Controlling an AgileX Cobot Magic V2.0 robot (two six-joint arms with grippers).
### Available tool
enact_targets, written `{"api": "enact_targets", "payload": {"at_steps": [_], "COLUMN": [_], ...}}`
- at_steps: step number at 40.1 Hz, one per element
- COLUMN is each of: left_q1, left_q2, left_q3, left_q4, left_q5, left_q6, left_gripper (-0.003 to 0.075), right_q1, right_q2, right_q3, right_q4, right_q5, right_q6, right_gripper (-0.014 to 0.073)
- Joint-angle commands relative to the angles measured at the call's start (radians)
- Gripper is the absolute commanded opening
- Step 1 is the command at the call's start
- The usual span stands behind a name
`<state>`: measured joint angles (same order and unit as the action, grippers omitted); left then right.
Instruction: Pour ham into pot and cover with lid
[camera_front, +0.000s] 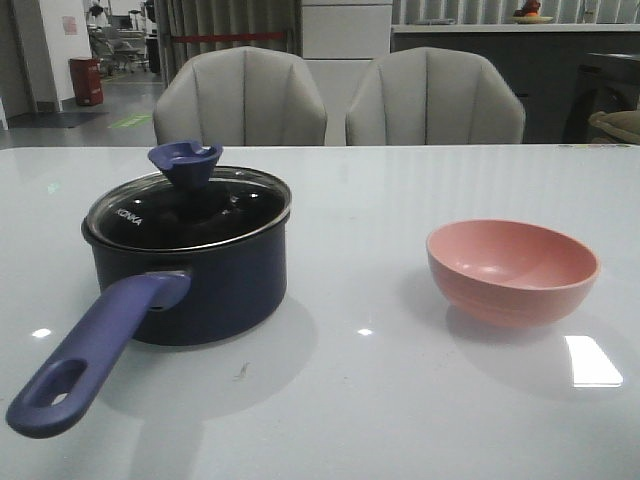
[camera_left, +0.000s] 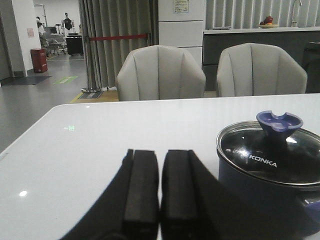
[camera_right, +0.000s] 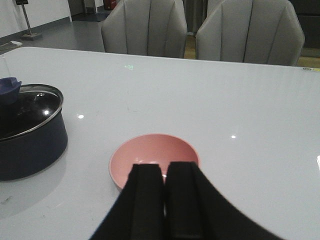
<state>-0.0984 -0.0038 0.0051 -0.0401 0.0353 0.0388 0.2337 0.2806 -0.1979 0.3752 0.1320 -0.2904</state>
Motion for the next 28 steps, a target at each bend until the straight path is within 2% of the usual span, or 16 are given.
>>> {"api": "enact_targets", "payload": {"at_steps": [1,28], "left_q1": [0.002,0.002], "left_q2": [-0.009,-0.009], "left_q3": [0.020,0.020], "left_q4": [-0.002,-0.002], "left_q5": [-0.081,-0.081], "left_q6": [-0.011,-0.011], "left_gripper": [0.0113,0.0113], "right_q1": [0.001,-0.002], "right_q2": [0.007,0.007], "right_q3": [-0.030,-0.024], "right_q4": [0.002,-0.022], "right_q5": [-0.076,-0.091], "right_q6": [0.000,0.000], "right_gripper": [0.0161,0.0161]}}
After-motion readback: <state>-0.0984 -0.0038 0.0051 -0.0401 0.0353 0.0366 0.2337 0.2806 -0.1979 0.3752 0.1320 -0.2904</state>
